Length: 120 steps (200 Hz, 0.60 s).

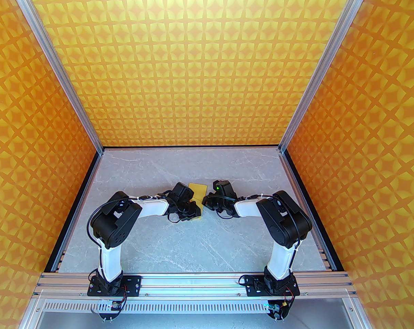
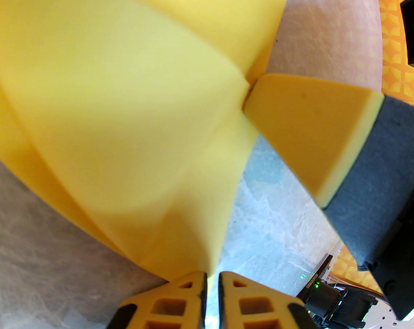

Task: Fold a paper plane with a square sheet of paper (fold left side to right side)

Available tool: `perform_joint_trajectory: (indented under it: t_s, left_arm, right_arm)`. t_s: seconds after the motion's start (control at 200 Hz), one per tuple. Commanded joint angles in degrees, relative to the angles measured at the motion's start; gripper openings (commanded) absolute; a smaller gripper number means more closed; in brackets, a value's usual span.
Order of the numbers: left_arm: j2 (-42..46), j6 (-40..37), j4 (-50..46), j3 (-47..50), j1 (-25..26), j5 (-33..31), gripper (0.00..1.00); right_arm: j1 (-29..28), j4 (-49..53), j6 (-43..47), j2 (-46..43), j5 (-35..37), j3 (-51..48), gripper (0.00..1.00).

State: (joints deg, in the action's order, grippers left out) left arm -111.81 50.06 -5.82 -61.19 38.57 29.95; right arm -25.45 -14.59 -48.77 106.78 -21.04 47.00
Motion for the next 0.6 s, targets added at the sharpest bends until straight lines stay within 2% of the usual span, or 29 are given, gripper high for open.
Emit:
perform_joint_trajectory:
  t_s: [0.0, 0.22, 0.595]
  left_arm:
    - [1.9, -0.6, -1.7, -0.9, -0.5, -0.7, 0.16]
    - [4.3, -1.8, -2.0, -2.9, -4.1, -0.6, 0.17]
    - [-2.6, -3.3, -4.8, -8.9, -5.2, -1.4, 0.17]
  right_arm:
    - [0.3, 1.1, 0.5, 2.1, 1.6, -0.5, 0.0]
    - [0.3, 1.6, 0.6, 2.5, 1.7, -0.5, 0.0]
    - [0.3, 1.4, 0.4, 2.7, 1.3, -0.6, 0.0]
